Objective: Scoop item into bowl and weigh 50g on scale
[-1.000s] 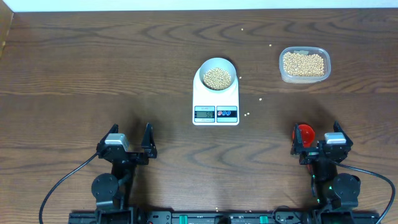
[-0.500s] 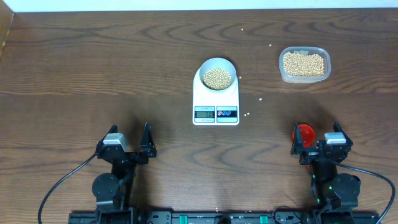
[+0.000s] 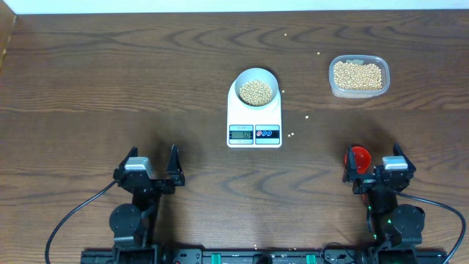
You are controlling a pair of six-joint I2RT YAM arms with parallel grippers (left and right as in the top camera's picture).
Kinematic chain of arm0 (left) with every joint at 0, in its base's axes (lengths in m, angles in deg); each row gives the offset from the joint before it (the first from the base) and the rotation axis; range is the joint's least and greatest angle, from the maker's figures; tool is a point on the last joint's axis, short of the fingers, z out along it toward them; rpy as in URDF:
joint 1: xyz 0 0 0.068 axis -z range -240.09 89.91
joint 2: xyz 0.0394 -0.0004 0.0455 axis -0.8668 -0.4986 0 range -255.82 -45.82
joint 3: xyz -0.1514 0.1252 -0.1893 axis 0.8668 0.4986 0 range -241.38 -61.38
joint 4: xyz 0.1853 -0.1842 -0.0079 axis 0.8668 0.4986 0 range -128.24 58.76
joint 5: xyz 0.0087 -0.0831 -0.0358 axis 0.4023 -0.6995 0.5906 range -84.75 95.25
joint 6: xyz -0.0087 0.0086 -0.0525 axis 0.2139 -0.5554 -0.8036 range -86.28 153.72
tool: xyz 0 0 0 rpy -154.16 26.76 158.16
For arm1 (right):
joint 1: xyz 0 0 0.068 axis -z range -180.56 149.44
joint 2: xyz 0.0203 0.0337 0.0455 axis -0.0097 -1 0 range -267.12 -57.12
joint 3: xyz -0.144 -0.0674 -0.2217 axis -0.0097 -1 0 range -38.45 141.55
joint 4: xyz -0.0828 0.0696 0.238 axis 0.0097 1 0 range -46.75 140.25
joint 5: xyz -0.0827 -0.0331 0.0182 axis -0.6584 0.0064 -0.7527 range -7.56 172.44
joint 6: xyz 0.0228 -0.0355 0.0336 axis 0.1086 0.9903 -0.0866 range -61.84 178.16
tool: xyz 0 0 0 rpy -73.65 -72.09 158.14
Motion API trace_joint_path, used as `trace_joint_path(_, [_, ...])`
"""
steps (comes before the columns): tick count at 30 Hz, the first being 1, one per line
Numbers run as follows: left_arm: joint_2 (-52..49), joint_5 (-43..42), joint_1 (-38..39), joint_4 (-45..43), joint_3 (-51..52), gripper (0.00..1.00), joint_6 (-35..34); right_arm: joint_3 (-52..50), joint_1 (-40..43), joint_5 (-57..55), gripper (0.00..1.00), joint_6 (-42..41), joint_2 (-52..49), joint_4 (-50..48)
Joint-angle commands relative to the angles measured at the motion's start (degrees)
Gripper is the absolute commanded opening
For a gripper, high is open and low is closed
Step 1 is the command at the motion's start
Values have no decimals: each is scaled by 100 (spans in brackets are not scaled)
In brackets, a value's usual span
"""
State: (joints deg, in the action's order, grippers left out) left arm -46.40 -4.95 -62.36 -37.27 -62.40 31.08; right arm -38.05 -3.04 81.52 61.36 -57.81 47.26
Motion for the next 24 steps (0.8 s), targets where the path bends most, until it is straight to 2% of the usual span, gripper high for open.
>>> trace_joint_path(1, [52,-98,168,249,79,98,586,-11,24,-44,99,52,37,13])
trace_joint_path(24, [52,-109,177,223,79,98,450,-11,24,-44,99,52,37,13])
